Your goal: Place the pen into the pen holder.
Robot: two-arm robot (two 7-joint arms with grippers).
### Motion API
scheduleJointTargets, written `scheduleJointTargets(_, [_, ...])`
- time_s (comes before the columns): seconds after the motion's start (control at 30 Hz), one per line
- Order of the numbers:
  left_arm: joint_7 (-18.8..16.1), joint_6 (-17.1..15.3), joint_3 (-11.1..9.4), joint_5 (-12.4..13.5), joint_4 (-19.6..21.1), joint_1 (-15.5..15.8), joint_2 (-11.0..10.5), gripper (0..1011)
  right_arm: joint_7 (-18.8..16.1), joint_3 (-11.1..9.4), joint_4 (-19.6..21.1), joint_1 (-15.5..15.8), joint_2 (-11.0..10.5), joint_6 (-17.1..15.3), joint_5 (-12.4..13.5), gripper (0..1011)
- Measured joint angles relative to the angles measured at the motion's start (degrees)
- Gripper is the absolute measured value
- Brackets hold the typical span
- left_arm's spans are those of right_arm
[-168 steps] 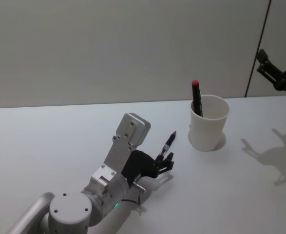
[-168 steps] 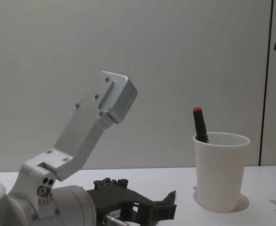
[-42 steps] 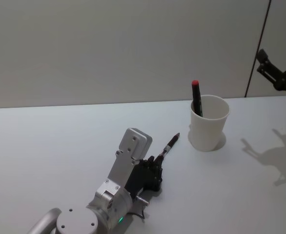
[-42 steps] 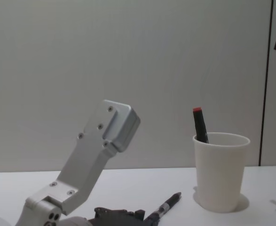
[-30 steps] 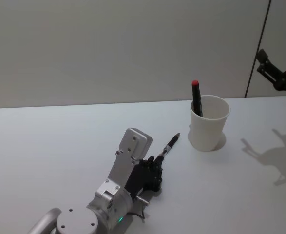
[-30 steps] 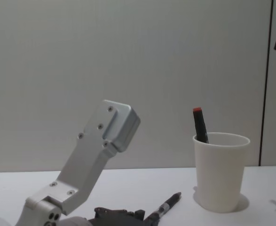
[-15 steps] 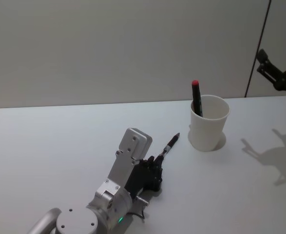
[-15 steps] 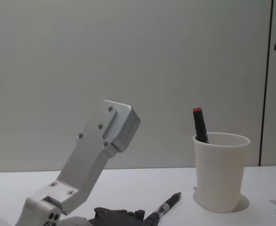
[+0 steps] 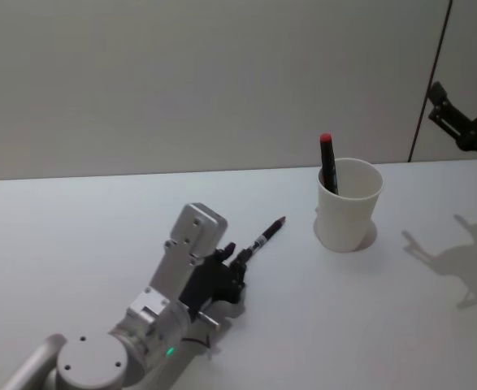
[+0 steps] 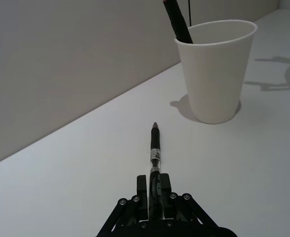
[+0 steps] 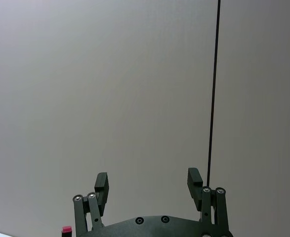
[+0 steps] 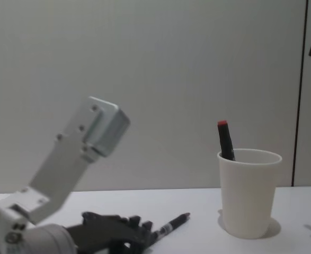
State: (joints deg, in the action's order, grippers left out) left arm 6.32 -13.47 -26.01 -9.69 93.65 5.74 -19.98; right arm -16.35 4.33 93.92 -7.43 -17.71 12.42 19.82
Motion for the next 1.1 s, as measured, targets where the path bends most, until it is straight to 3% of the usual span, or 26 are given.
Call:
scheduleJointTargets(0.27, [0.43,3.51,2.02,-0.52,0.64,-0.16,-2.14,161,0.0,0.0,0.0,0.0,0.0,0.0,0.0,1002])
scheduleJointTargets(0.8, [-7.07,9.43,4.89,-4.22,3.22,-1.74,-3.74,162,0.0,0.0,0.0,0.0,0.0,0.0,0.0,1001])
scheduleJointTargets(1.1, [-9.23,10.76,5.63,-5.38,4.09,-2.17,-4.01,434,0.0,0.0,0.0,0.0,0.0,0.0,0.0,1002])
